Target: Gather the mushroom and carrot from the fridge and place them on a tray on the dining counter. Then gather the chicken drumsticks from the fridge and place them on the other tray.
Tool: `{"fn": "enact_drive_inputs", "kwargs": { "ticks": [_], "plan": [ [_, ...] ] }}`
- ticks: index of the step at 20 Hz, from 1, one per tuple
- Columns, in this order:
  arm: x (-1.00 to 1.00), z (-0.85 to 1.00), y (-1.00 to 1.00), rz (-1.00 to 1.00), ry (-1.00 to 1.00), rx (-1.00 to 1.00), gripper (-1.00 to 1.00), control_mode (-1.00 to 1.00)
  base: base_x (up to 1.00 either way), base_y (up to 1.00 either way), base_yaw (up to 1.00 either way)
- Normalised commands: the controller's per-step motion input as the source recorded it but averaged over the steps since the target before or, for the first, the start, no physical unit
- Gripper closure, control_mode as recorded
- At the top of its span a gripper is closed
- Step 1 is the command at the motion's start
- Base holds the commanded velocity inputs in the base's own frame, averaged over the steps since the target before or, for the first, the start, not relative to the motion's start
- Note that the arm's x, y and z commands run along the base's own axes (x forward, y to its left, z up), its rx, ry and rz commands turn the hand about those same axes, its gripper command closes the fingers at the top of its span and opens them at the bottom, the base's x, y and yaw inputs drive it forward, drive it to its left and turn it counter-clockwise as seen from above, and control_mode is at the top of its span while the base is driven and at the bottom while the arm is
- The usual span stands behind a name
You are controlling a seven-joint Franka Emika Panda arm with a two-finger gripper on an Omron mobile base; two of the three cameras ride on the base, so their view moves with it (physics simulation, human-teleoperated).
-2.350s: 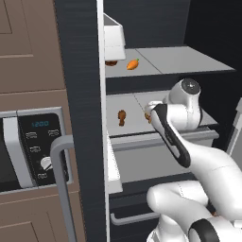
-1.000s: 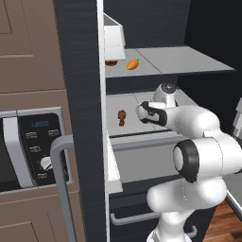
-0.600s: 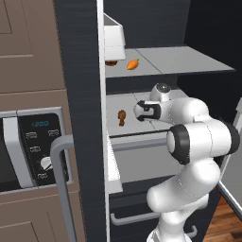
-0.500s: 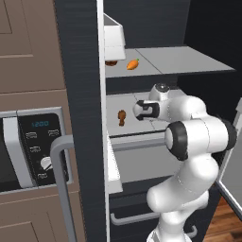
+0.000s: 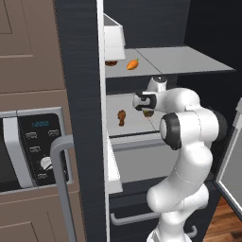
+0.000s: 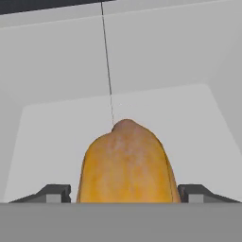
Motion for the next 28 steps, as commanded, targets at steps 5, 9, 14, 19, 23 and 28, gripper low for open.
{"fn": "enact_drive_inputs", "kwargs": {
  "ticks": [5,9,14,19,23,28],
  "plan": [
    [-0.37,-0.49,0.16,0.0,-0.01,-0.02,1.0,-1.0,0.0,0.0,0.0],
    [-0.47,-0.36,0.24,0.0,-0.06,-0.02,1.0,-1.0,0.0,0.0,0.0],
    [-0.57,0.08,0.17,0.0,-0.11,0.0,1.0,-1.0,0.0,0.0,0.0],
    [-0.8,0.61,0.0,0.0,-0.14,0.0,1.0,-1.0,0.0,0.0,0.0],
    [-0.83,0.76,-0.02,0.02,-0.12,0.0,1.0,-1.0,0.0,0.0,0.0],
    [-0.94,0.71,-0.04,0.04,-0.06,0.03,1.0,-1.0,0.0,0.0,0.0]
  ]
}}
